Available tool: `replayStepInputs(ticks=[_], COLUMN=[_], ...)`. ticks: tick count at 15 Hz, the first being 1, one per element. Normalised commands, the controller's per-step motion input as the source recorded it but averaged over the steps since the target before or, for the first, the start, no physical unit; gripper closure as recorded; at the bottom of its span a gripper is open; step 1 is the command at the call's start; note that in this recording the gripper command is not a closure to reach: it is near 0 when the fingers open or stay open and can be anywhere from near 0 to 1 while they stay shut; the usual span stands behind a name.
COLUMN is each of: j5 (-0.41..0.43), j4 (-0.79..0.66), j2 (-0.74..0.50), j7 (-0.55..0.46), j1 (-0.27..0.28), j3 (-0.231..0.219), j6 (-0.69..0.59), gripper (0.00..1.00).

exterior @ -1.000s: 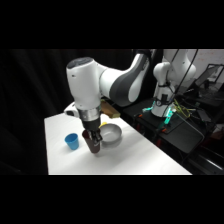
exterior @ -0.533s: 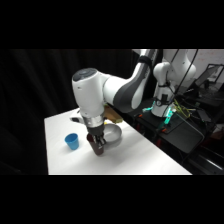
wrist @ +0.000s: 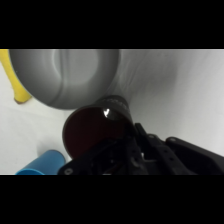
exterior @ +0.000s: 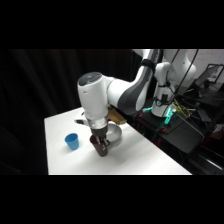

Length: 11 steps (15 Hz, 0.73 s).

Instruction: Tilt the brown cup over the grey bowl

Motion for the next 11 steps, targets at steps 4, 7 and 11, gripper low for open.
replayStepInputs(ticks=[4, 7, 11], j5=[-0.08, 0.008, 0.01], j4=[-0.13, -0.02, 0.09], j2=[-0.38, -0.57, -0.59], j7=[-0.02, -0.13, -0.2], j1=[0.028, -0.028, -0.098], j3=[0.008, 0.065, 0.075], j6=[-0.16, -0.5, -0.52], gripper=[0.0, 0.0, 0.0])
